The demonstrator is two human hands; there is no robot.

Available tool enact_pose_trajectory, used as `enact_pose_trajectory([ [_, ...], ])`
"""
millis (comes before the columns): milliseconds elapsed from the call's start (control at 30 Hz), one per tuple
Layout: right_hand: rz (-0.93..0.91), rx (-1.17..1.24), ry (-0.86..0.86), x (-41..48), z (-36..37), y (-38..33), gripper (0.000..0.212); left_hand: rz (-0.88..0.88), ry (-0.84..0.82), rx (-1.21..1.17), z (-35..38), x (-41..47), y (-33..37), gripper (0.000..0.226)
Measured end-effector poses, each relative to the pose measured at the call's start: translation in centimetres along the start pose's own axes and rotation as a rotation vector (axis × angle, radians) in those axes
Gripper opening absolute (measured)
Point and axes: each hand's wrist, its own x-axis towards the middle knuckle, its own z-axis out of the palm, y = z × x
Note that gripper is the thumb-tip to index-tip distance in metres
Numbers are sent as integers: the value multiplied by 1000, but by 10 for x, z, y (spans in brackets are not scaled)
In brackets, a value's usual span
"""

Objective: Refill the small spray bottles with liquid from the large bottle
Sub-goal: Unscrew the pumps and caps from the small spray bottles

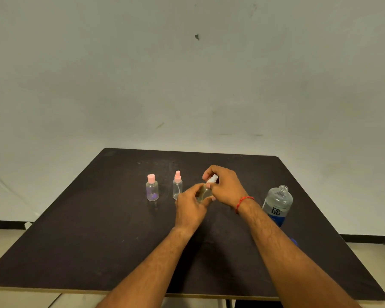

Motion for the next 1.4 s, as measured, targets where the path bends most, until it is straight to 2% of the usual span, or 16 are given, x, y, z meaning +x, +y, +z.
enact_pose_trajectory([
  [300,-46,56,-47,-6,2,6,49,-14,4,0,2,-5,-7,29],
  [467,33,-110,96,-4,6,6,29,-9,11,-25,0,-2,-3,31],
  [600,10,-136,44,-1,5,5,15,-9,16,-2,-2,0,-3,33],
  [767,-24,6,-6,-4,3,3,44,-15,23,4,-3,-1,-5,30],
  [833,-11,0,22,-5,3,3,39,-13,32,7,-2,-2,-6,32],
  [933,3,-63,95,-3,4,2,18,-28,44,19,-3,-2,-7,33],
  [1033,-8,-109,93,-1,1,1,9,-32,33,38,-3,-1,-10,36],
  [1400,-91,-181,168,1,-18,-10,14,-128,37,61,-3,0,-14,39],
])
